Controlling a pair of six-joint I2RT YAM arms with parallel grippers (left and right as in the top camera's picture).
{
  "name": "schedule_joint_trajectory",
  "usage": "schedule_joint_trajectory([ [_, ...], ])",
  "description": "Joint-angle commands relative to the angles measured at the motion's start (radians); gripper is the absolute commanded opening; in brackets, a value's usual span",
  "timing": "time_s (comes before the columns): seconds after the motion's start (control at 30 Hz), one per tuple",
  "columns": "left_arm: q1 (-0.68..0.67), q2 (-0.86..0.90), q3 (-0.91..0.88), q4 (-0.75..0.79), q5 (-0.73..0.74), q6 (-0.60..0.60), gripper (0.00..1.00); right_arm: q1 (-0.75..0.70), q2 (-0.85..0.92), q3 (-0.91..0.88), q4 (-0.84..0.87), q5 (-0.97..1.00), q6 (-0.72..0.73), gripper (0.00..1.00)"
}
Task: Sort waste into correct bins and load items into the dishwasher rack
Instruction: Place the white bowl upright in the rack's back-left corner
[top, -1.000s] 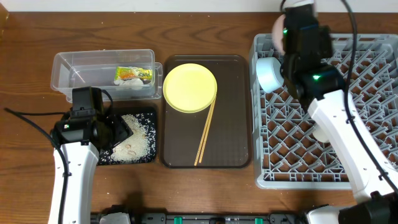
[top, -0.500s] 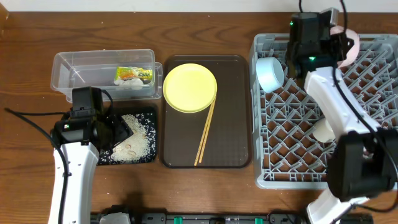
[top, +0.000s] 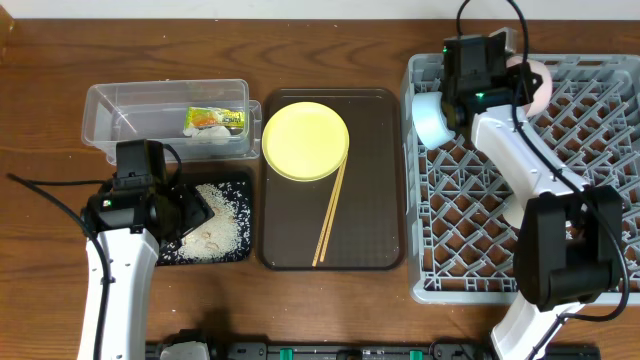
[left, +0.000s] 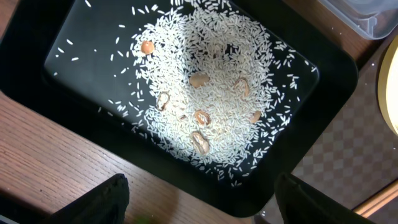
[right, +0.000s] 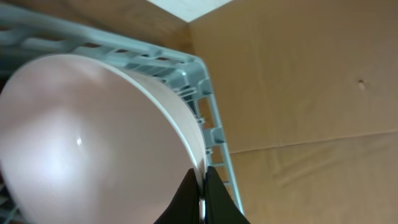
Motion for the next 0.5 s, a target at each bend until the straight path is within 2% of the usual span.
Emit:
schedule_joint_trajectory([
  [0.0, 0.005, -0.002, 0.007, -0.003, -0.005, -0.006, 0.78, 0.015, 0.01, -0.002, -0.061, -0.175, 0.099, 0.04],
  [0.2, 0.005, -0.002, 0.007, -0.003, -0.005, -0.006, 0.78, 0.038, 0.006, -0.002, -0.178, -0.239, 0.214, 0.05],
  [0.37, 0.005, -0.002, 0.007, -0.003, -0.005, -0.005, 0.78, 0.078, -0.039, -0.001, -0.238, -0.238, 0.223, 0.08],
  [0.47, 0.005, -0.002, 0.007, -0.003, -0.005, -0.005, 0.78, 0.103, -0.094, -0.001, -0.251, -0.255, 0.223, 0.35],
])
